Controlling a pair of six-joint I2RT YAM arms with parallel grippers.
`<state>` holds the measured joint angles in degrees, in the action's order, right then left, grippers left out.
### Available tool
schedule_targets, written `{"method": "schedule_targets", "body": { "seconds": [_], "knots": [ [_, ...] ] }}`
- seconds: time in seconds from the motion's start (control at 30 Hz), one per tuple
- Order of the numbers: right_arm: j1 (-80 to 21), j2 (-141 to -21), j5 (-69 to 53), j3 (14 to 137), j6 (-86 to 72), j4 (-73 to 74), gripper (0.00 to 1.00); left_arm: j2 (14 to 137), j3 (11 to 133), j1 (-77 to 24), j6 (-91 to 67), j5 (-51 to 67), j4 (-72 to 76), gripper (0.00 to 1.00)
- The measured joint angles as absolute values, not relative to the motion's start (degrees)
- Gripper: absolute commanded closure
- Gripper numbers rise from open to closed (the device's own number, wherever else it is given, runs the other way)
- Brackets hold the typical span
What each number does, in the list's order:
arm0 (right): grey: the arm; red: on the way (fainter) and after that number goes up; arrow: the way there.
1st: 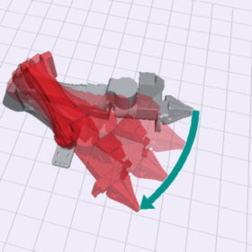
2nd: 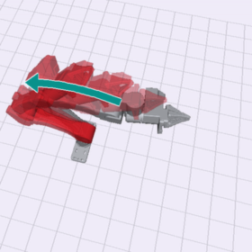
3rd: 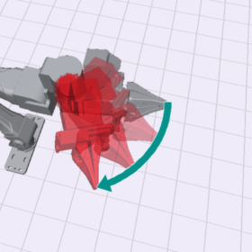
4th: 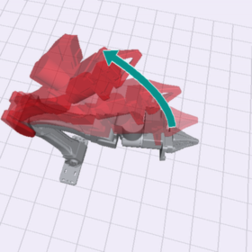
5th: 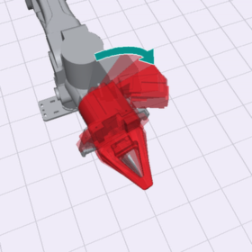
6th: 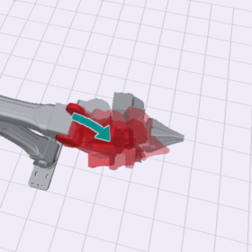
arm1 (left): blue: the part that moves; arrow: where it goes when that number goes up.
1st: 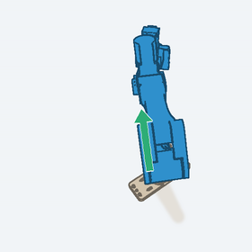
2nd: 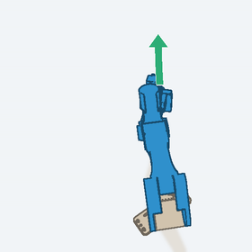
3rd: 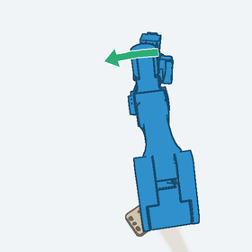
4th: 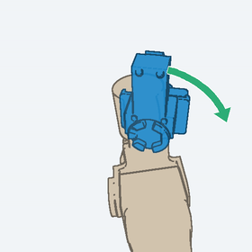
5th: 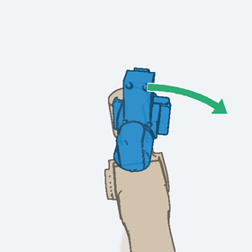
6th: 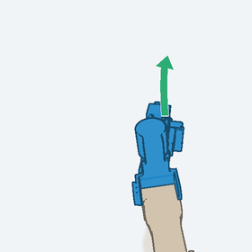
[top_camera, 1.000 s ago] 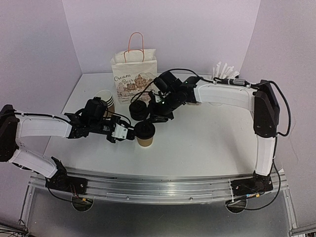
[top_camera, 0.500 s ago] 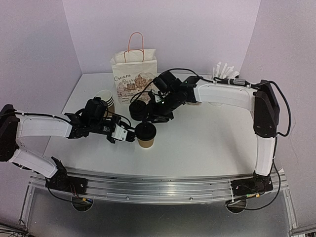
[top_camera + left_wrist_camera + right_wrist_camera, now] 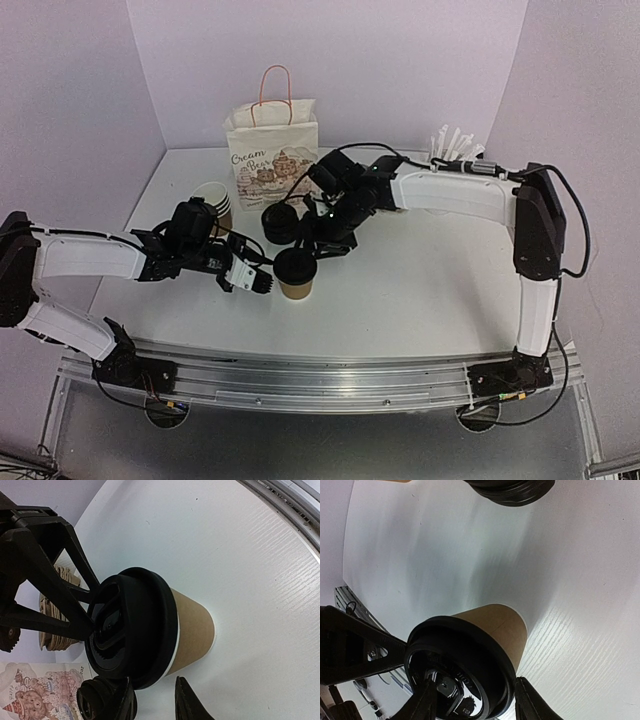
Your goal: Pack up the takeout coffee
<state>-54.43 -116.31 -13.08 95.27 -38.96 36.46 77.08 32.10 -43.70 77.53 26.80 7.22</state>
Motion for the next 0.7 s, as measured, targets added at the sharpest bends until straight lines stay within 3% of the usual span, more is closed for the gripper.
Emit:
{"method": "schedule_targets", "body": {
  "seconds": [0.17, 0.5, 0.7],
  "knots": [
    [-55.1, -116.3, -12.8, 96.3, -38.8, 38.4, 0.58, 77.1, 32.1, -43.6, 78.1, 27.2, 7.1, 0.71],
    [-56.0, -117.8, -12.9, 98.8, -38.8, 38.2, 0.57, 79.1, 32.1, -43.5, 78.6, 28.6, 8.1, 0.73],
    [-56.0, -117.8, -12.1, 98.7, -38.4, 38.2, 0.54, 79.0, 32.1, -43.5, 78.6, 28.5, 8.2, 0.69]
  ]
}}
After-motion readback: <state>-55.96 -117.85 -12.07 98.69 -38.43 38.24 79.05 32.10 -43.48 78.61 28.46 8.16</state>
